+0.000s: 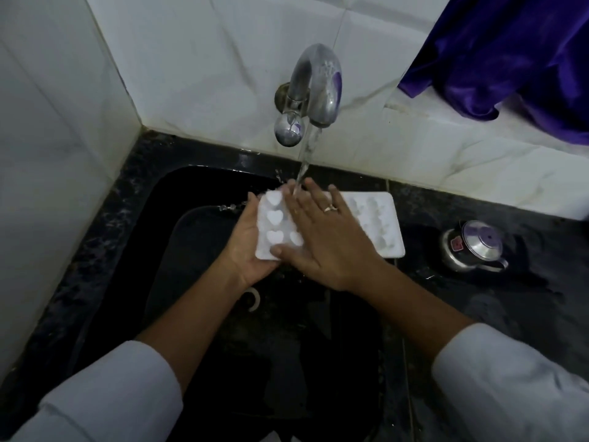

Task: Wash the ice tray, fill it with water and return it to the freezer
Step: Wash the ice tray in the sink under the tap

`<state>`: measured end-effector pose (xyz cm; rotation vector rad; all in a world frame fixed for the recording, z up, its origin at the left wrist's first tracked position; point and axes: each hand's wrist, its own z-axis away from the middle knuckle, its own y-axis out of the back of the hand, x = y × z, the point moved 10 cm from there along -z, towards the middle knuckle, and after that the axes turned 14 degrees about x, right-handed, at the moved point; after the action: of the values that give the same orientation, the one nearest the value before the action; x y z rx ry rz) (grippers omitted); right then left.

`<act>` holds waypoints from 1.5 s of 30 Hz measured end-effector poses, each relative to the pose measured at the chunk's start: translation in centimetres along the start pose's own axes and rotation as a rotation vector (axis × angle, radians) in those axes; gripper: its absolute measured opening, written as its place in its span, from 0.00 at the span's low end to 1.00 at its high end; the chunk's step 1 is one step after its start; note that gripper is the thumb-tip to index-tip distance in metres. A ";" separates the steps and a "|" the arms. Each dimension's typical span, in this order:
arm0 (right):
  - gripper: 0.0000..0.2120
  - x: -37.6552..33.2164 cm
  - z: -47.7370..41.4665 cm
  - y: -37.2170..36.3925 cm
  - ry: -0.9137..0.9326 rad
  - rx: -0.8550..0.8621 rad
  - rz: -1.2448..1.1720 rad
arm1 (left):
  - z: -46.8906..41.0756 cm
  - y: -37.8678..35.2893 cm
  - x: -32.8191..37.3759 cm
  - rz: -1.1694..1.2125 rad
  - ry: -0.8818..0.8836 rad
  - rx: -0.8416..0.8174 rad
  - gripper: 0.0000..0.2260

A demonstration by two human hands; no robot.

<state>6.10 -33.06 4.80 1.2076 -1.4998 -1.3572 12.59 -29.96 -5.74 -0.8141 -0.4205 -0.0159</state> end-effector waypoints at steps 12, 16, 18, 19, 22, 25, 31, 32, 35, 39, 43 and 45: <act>0.48 -0.6 -0.1 -0.9 -0.022 -0.034 -0.020 | 1.4 2.5 0.8 0.083 -0.001 0.036 0.29; 0.49 -4.4 3.0 -1.8 0.160 -0.096 -0.014 | 1.6 3.6 2.5 0.134 -0.009 0.039 0.30; 0.48 -3.3 2.1 -1.8 0.129 -0.075 -0.003 | 1.9 3.4 2.1 0.126 0.008 0.028 0.29; 0.48 -2.2 1.2 -1.6 0.069 -0.060 -0.010 | 2.1 3.3 1.7 0.108 0.009 0.032 0.29; 0.48 -0.9 0.0 -0.9 -0.029 -0.024 -0.041 | 2.2 3.1 1.8 0.066 -0.020 0.038 0.29; 0.49 -3.7 2.8 -0.9 0.097 -0.074 -0.026 | 2.2 4.3 3.8 0.114 -0.060 0.070 0.28; 0.48 -0.1 0.7 -0.5 -0.047 -0.033 -0.027 | 2.8 3.8 3.1 0.035 -0.067 0.061 0.28; 0.49 -0.4 0.8 -0.5 -0.045 -0.030 -0.031 | 2.9 3.8 3.5 0.036 -0.079 0.070 0.27; 0.50 -2.8 3.3 -1.3 0.071 -0.076 -0.011 | 2.7 5.2 5.0 0.103 -0.119 0.133 0.27; 0.47 -0.4 1.7 -1.5 0.005 -0.060 0.021 | 3.0 5.7 3.5 0.113 -0.069 0.124 0.29; 0.50 -1.2 1.5 -1.2 -0.018 -0.056 -0.010 | 3.3 6.1 5.0 0.094 -0.136 0.152 0.26; 0.50 -3.3 3.3 -1.4 0.079 -0.090 0.008 | 3.3 7.1 6.6 0.130 -0.157 0.158 0.26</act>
<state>4.04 -29.05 3.14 1.1836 -1.3731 -1.3418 18.67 -21.78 -6.27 -0.6879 -0.5095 0.2003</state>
